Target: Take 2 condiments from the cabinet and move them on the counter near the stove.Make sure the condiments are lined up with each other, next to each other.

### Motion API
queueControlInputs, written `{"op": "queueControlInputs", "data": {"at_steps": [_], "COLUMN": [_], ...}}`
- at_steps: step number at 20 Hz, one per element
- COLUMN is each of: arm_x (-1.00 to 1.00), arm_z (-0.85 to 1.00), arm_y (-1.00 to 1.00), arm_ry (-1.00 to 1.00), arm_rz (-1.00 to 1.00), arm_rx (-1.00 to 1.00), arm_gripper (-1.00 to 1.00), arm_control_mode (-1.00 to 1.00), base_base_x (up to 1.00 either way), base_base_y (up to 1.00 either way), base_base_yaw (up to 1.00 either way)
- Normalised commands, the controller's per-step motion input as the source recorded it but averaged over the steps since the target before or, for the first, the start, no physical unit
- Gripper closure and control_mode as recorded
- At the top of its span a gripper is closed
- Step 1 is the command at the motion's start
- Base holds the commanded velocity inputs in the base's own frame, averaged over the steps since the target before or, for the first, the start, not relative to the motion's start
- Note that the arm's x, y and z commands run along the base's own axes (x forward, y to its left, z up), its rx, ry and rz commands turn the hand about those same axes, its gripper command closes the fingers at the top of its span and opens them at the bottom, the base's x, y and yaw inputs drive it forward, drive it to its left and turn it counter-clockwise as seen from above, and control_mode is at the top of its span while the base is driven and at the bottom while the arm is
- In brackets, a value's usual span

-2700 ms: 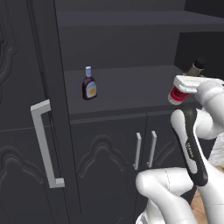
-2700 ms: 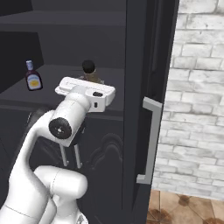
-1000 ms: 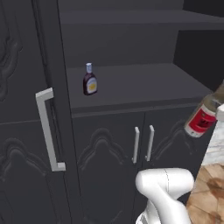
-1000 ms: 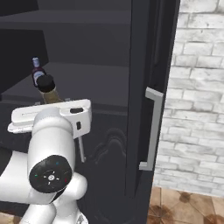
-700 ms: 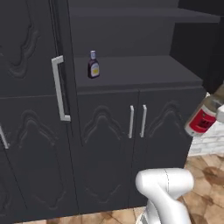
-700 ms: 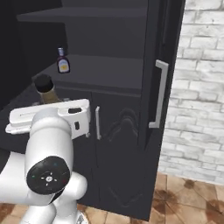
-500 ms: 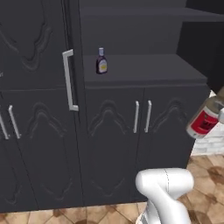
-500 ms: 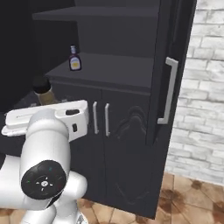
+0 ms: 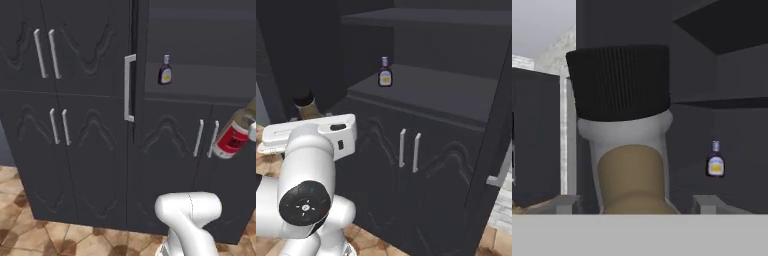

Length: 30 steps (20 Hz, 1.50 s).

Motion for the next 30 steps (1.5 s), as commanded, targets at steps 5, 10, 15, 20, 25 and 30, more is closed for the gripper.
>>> {"op": "queueControlInputs", "data": {"at_steps": [5,10,15,20,25,30], "arm_x": [0.0,0.0,0.0,0.0,0.0,0.0], "arm_z": [0.0,0.0,0.0,0.0,0.0,0.0], "arm_y": [0.0,0.0,0.0,0.0,0.0,0.0], "arm_ry": [0.0,0.0,0.0,0.0,0.0,0.0], "arm_rz": [0.0,0.0,0.0,0.0,0.0,0.0], "arm_rx": [0.0,0.0,0.0,0.0,0.0,0.0], "arm_gripper": [1.0,1.0,1.0,1.0,1.0,1.0], "arm_control_mode": [1.0,1.0,1.0,1.0,1.0,1.0], "base_base_x": [-0.19,-0.16,-0.02,0.0,-0.05,-0.11], "base_base_y": [0.67,0.62,0.34,0.36,0.55,0.73], "base_base_yaw": [0.5,0.5,0.57,0.6,0.55,0.46]}}
